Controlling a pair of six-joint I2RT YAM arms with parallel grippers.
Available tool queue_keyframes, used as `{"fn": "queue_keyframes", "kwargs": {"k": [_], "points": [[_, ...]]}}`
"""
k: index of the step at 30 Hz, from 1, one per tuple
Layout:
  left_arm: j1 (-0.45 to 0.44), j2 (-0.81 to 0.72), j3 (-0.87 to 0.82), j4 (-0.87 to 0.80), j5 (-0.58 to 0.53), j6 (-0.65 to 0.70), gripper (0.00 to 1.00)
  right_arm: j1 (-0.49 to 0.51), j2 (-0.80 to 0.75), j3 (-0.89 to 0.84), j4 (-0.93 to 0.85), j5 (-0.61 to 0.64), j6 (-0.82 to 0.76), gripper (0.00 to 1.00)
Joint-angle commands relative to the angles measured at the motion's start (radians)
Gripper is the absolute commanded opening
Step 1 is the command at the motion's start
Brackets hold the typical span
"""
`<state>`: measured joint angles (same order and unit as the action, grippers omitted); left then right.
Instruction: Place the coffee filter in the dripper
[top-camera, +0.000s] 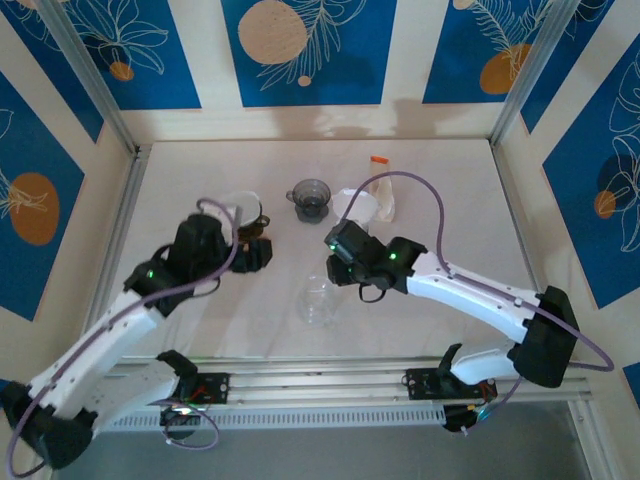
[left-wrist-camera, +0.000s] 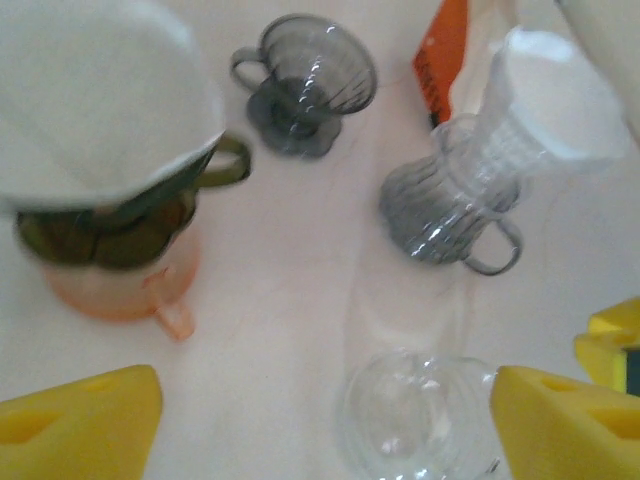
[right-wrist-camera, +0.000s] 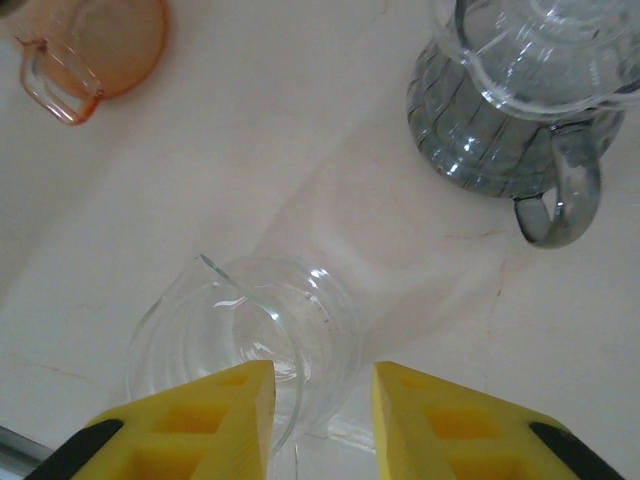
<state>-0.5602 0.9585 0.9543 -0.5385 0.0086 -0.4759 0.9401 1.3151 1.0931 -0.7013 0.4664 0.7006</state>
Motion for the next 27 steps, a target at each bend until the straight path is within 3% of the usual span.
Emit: {"fn": "queue_keyframes", "kwargs": {"k": [1,8,15,27], "points": [[0.067,0.121,0.154,0.012,0.227,0.081,0.8,-0.006,-0.055,-0.038,-0.017,0.04,-0.008,0.32],[0.071,0.49,0.567,-0.141,0.252,0.235,0.7,-0.013,-0.128,-0.102,-0.007,0.04,0.0,0.32],[0.07,0.796,0.86,-0.264,0.128,0.306,0.63,-0.022,-0.183,-0.148,-0.001,0.036,0.007,0.32],[0.059,1.118,1.112,-0.327,-0.044,0.315,0.56,-0.043,-0.262,-0.2,-0.012,0.031,0.011,0.32]]}}
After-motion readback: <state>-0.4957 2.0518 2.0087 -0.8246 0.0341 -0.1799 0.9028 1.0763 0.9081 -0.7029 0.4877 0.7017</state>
